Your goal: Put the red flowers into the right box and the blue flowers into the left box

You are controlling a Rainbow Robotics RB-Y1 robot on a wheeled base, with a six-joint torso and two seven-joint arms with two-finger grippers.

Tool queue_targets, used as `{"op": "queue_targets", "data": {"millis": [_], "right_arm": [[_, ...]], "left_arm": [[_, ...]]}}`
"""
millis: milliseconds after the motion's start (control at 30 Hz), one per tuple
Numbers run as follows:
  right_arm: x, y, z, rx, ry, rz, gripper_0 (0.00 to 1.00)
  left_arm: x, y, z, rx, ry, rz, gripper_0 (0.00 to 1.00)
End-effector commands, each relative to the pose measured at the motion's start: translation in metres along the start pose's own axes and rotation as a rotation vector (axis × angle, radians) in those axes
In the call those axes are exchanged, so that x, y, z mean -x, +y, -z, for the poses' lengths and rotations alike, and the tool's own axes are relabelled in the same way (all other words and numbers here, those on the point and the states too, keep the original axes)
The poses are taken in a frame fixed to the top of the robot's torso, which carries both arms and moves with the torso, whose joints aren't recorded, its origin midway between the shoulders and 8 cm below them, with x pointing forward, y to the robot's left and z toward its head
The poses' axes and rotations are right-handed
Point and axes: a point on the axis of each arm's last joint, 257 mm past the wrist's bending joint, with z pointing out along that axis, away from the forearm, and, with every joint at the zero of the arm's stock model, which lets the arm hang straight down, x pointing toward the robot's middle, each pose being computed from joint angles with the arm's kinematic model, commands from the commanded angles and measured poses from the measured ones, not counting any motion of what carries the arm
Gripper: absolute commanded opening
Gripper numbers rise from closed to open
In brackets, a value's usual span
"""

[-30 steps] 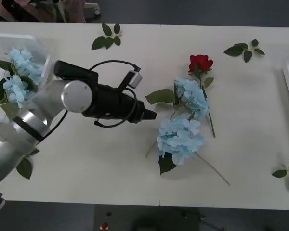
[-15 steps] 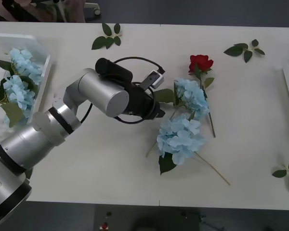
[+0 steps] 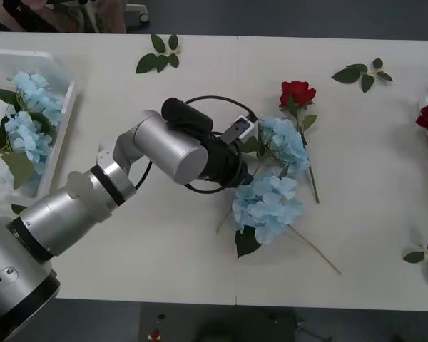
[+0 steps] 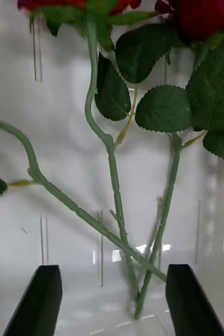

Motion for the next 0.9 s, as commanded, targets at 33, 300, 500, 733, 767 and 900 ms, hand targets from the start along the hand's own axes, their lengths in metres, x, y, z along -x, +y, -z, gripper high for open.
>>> {"op": "queue_targets", "data": {"millis": [33,300,500,733,767,900], "right_arm": [[0.035,0.018,0.015,0.072,-0.065,-0.066,0.64],[0.069,0.136,0.050,0.315,-0.103,0.025,0.67],[0.087,0.228,0.087,0.479,-0.095,-0.071,0.67],[0.115,0.304,0.116,0.570,-0.038,-0.197,0.66],[0.123,0.313,0.119,0.569,-0.042,-0.211,0.67],[0.139,0.346,0.121,0.575,-0.046,-0.263,0.67]], "left_arm": [[0.030,-0.002,0.008,0.002,-0.054,0.042,1.00],[0.033,-0.002,0.008,0.001,-0.065,0.048,1.00],[0.039,-0.002,0.009,0.003,-0.089,0.057,1.00],[0.047,-0.008,0.000,0.000,-0.084,0.071,1.00],[0.045,-0.008,-0.003,0.002,-0.076,0.076,1.00],[0.044,-0.006,-0.007,0.013,-0.066,0.070,1.00]]}}
